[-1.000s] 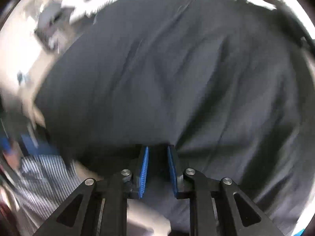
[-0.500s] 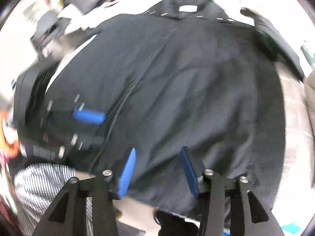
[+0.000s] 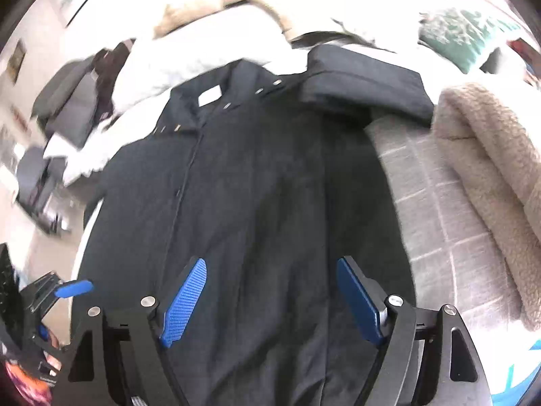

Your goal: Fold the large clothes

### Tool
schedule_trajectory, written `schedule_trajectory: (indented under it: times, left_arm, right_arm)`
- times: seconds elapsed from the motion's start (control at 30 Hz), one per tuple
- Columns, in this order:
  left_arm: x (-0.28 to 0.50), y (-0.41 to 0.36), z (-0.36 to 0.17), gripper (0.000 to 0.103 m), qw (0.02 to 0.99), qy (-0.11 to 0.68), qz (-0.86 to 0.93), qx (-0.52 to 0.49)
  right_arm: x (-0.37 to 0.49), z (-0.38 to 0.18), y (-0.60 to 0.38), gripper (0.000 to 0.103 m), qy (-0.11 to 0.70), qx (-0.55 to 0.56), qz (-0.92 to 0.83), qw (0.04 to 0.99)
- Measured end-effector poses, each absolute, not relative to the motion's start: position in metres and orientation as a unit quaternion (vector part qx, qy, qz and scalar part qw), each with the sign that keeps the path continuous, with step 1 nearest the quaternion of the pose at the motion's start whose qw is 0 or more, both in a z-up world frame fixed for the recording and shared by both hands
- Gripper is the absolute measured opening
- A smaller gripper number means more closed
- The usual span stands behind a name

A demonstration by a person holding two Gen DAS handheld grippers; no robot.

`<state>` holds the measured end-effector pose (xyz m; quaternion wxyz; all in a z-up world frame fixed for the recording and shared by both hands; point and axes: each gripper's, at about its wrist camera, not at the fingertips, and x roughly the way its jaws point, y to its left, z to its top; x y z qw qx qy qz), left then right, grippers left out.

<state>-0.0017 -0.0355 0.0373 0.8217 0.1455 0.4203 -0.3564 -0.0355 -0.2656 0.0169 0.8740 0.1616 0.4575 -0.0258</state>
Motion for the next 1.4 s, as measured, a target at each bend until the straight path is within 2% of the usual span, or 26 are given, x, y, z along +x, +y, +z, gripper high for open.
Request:
schedule_trajectory:
  times: [0.07, 0.33, 0.57, 0.83, 0.9, 0.97, 1.03, 1.23, 1.3, 1.4]
  left_arm:
    - [0.022, -0.038, 0.033, 0.094, 0.836, 0.418, -0.339, 0.109]
    - [0.083, -0.029, -0.002, 0.095, 0.857, 0.45, -0.252, 0.001]
    - [0.103, -0.027, -0.013, 0.095, 0.851, 0.469, -0.236, -0.02]
    - [0.12, -0.018, -0.025, 0.095, 0.839, 0.497, -0.215, -0.044]
    - [0.124, -0.019, -0.025, 0.095, 0.84, 0.496, -0.215, -0.049]
    - [0.127, -0.02, -0.027, 0.095, 0.842, 0.495, -0.21, -0.045]
    - [0.129, -0.021, -0.031, 0.095, 0.844, 0.495, -0.202, -0.039]
    - [0.136, -0.018, -0.036, 0.095, 0.841, 0.502, -0.198, -0.047]
    - [0.139, -0.017, -0.036, 0.095, 0.843, 0.499, -0.194, -0.047]
    - [0.144, -0.016, -0.04, 0.095, 0.844, 0.5, -0.189, -0.044]
  right_arm:
    - [-0.035, 0.019, -0.278, 0.082, 0.448, 0.186, -0.044, 0.874]
    - [-0.012, 0.025, -0.339, 0.082, 0.398, 0.29, -0.114, 0.863]
    - [0.033, 0.015, -0.38, 0.083, 0.353, 0.398, -0.136, 0.836]
    - [0.099, -0.029, -0.417, 0.082, 0.334, 0.473, -0.22, 0.785]
    - [0.107, -0.031, -0.422, 0.065, 0.327, 0.485, -0.227, 0.778]
    - [0.123, -0.019, -0.425, 0.024, 0.327, 0.46, -0.231, 0.793]
    - [0.135, 0.004, -0.424, 0.012, 0.337, 0.397, -0.252, 0.816]
    - [0.156, 0.1, -0.424, 0.009, 0.314, 0.086, -0.376, 0.867]
    - [0.157, 0.116, -0.439, 0.009, 0.313, 0.024, -0.413, 0.855]
    - [0.156, 0.12, -0.464, 0.009, 0.328, -0.009, -0.448, 0.832]
